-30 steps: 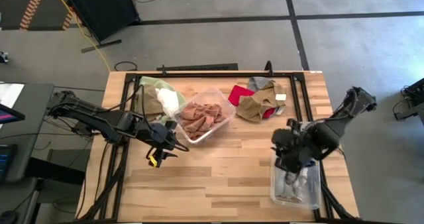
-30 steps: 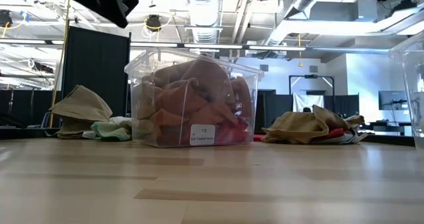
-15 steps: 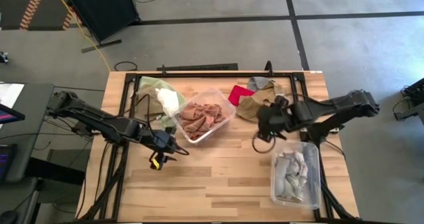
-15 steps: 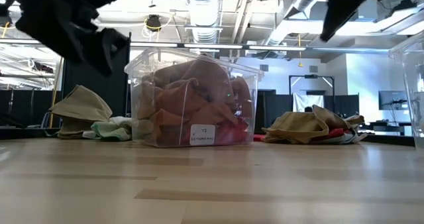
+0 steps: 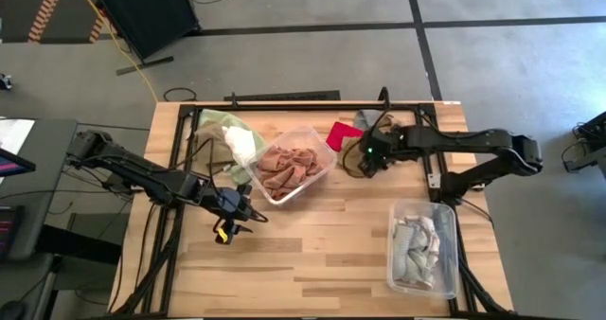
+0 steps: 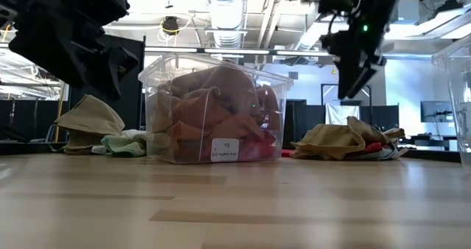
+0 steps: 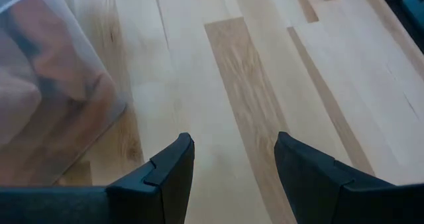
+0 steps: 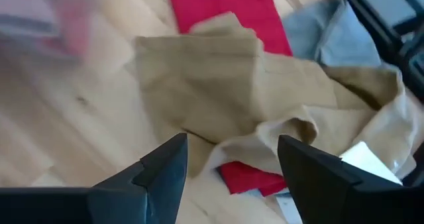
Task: Sort towels by color in basket
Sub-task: Put the brown towel into the bottom transparent bin
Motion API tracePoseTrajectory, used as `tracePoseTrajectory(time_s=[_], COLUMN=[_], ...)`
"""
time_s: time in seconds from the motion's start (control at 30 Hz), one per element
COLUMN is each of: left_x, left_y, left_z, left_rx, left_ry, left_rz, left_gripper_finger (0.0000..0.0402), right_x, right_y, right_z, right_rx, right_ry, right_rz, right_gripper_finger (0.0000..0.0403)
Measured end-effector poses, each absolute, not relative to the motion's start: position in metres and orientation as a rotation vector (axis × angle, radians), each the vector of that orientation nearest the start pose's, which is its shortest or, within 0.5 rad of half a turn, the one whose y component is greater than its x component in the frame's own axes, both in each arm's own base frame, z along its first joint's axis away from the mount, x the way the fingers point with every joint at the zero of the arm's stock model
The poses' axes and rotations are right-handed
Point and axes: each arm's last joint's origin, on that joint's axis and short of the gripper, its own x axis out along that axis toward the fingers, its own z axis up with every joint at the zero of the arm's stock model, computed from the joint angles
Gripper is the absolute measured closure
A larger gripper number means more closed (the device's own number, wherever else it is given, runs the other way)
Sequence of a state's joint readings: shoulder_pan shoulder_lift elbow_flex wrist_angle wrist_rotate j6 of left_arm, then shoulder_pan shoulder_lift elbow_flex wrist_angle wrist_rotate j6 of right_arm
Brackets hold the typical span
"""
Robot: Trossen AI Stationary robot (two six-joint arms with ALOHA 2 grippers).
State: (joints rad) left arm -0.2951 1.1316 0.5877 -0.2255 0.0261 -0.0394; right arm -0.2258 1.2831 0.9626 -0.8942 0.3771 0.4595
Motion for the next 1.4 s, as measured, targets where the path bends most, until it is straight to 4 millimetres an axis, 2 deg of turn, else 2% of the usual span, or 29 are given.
tracePoseTrajectory(time_s=[0.23,0.5,0.6,0.73,0.97,1.07,1.17,1.4], left_x=[0.208,0.210,0.210,0.208,0.208,0.208,0.209,0.209], left_y=[-0.064,-0.064,-0.065,-0.065,-0.065,-0.065,-0.065,-0.065], left_z=[0.200,0.201,0.201,0.200,0.200,0.200,0.201,0.201], left_rx=[0.067,0.071,0.062,0.048,0.062,0.073,0.075,0.065], left_ry=[0.770,0.750,0.751,0.771,0.772,0.768,0.752,0.755], left_rz=[-0.290,-0.294,-0.292,-0.305,-0.311,-0.316,-0.318,-0.313], left_gripper_finger=[0.0203,0.0203,0.0203,0.0203,0.0203,0.0203,0.0203,0.0203], right_x=[0.220,0.244,0.249,0.254,0.254,0.253,0.254,0.260], right_y=[-0.081,-0.090,-0.098,-0.104,-0.103,-0.102,-0.107,-0.127], right_z=[0.226,0.186,0.176,0.177,0.202,0.206,0.199,0.169], right_rx=[0.462,0.441,0.411,0.406,0.340,0.319,0.300,0.315], right_ry=[1.057,1.169,1.208,1.239,1.250,1.241,1.280,1.348], right_rz=[-0.818,-0.820,-0.855,-0.879,-0.929,-0.928,-0.916,-0.921], right_gripper_finger=[0.0138,0.0138,0.0138,0.0138,0.0138,0.0138,0.0138,0.0138])
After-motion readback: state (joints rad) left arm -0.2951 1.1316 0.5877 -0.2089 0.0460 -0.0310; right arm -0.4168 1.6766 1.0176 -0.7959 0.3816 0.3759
